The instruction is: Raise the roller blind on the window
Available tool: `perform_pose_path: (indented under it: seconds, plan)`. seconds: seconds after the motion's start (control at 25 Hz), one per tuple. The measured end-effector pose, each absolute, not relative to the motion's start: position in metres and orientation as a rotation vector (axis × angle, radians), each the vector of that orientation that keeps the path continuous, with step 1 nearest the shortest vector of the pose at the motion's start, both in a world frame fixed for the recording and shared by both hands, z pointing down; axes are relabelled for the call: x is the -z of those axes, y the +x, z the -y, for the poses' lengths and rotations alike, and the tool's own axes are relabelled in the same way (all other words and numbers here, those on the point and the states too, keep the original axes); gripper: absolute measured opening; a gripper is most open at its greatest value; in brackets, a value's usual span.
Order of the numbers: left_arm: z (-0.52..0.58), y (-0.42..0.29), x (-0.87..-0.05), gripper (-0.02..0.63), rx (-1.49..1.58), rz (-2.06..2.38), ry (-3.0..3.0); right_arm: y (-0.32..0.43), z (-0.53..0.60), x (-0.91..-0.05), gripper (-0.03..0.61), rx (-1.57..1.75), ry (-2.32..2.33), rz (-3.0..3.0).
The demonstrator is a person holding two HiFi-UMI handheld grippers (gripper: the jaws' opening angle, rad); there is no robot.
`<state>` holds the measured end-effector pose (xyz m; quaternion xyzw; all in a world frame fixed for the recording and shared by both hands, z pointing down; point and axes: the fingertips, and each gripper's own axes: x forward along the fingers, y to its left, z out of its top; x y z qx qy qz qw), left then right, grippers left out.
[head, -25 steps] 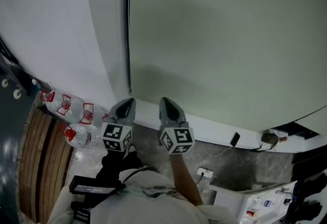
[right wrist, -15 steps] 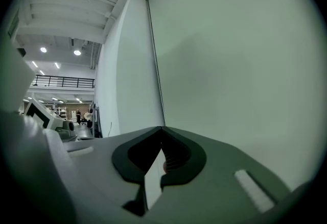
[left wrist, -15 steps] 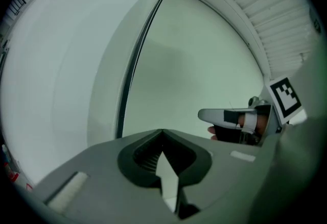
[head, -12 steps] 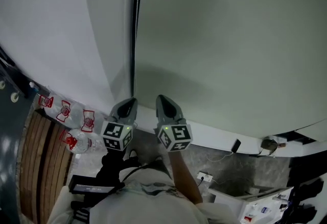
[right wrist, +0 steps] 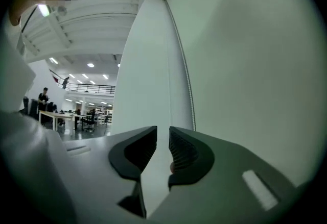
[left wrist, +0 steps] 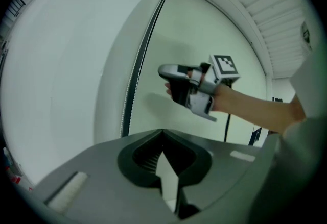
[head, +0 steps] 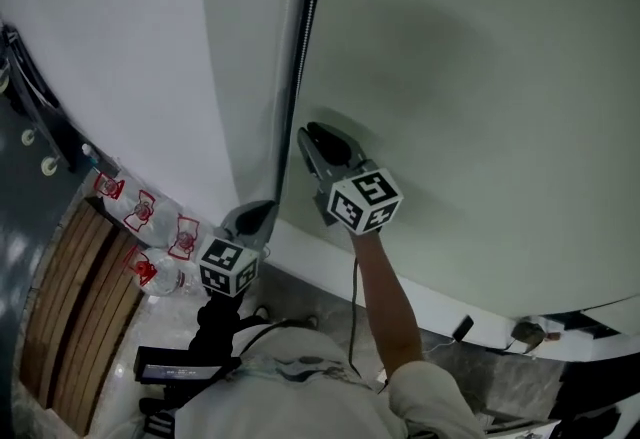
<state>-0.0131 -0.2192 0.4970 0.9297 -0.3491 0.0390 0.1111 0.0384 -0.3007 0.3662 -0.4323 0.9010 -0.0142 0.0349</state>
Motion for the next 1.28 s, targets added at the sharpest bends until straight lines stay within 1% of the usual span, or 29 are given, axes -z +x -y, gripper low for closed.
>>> perform_pose_path:
  seconds: [0.2, 0.44, 0.52, 0.56, 0.6, 0.76, 0.88, 1.12, 1.16, 1.28]
  plan:
    - [0.217, -0.019, -0.51, -0.003, -0.133, 0.991, 2.715, -0.002, 0.36, -0.33, 0.104, -0.094, -1.104, -2.956]
    - [0.211, -0.026, -0.51, -0.002, -0.135, 0.987, 2.715, -0.026, 0.395, -0.314, 0.111, -0.09, -0.978, -3.062]
    - [0.207, -0.026, -0.508, -0.003, -0.137, 0.996, 2.716, -0.024, 0.392, -0.31, 0.093, -0.082, -0.932, -3.075]
    - [0.205, -0.025, -0.508, -0.002, -0.138, 0.998, 2.717, -0.022, 0.389, -0.308, 0.028, -0.079, -0.915, -3.076]
    - [0.204, -0.025, -0.508, -0.003, -0.138, 0.998, 2.718, -0.022, 0.386, -0.308, 0.009, -0.075, -0.891, -3.08]
    - [0.224, -0.042, -0.512, -0.002, -0.133, 1.013, 2.716, -0.041, 0.38, -0.318, 0.008, -0.052, -0.765, -3.118]
    - [0.234, -0.05, -0.504, -0.002, -0.119, 1.034, 2.73, -0.048, 0.353, -0.314, 0.008, -0.048, -0.679, -3.127]
    - [0.24, -0.027, -0.472, 0.002, -0.047, 1.078, 2.773, -0.027, 0.279, -0.298, 0.008, -0.053, -0.575, -3.141]
    - [0.243, -0.021, -0.467, 0.056, -0.04, 1.079, 2.782, -0.023, 0.269, -0.297, 0.008, -0.056, -0.564, -3.145]
    - [0.252, -0.012, -0.459, 0.123, -0.03, 1.064, 2.81, -0.026, 0.245, -0.294, 0.009, -0.062, -0.511, -3.15]
